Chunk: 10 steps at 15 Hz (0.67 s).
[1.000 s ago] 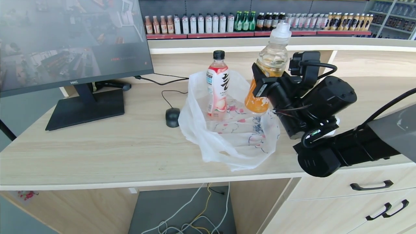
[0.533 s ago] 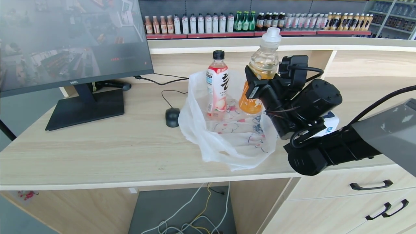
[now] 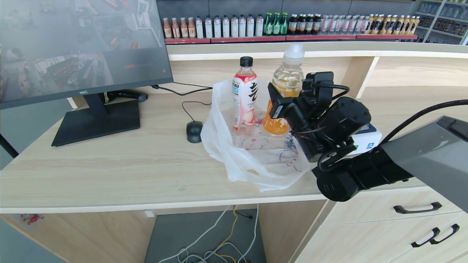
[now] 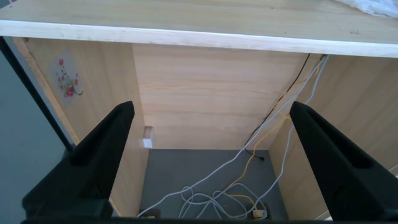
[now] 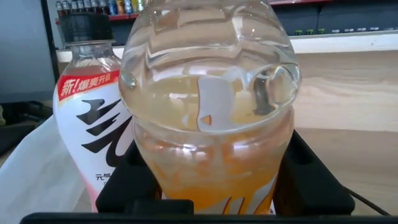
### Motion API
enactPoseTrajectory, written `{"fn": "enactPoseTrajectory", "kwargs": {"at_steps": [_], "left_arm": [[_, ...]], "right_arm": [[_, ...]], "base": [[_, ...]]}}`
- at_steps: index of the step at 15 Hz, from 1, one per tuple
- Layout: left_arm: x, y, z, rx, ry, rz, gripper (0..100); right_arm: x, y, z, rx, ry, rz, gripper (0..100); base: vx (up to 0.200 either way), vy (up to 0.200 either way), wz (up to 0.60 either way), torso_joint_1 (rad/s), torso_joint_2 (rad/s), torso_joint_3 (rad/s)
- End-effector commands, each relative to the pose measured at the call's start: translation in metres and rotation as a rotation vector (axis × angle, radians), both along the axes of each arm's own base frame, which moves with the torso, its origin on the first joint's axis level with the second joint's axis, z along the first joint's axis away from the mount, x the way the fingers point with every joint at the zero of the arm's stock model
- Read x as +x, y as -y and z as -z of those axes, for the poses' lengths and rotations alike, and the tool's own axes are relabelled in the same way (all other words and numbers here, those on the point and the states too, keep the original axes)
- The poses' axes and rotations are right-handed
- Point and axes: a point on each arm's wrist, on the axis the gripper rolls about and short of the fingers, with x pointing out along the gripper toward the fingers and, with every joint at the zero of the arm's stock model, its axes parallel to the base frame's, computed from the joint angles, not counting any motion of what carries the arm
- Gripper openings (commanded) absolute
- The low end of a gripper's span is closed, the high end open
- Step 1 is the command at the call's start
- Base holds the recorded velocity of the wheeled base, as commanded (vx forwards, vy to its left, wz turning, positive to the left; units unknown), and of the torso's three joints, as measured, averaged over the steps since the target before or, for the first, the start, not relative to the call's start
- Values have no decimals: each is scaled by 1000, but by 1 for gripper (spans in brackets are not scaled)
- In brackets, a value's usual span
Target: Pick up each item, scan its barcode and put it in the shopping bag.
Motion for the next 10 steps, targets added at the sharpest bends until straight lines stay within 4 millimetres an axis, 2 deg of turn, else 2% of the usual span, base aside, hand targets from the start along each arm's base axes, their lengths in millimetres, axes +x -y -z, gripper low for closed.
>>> {"fn": "enactPoseTrajectory", "kwargs": {"at_steps": [1, 10], "left_arm": [[0, 0, 0, 0, 1, -1, 100], [0, 0, 0, 0, 1, -1, 100]], "right_arm": [[3, -3, 8, -8, -15, -2, 0], [6, -11, 24, -15, -49, -22, 0]], "base": [[0, 0, 0, 0, 0, 0], [0, 0, 0, 0, 0, 0]]}}
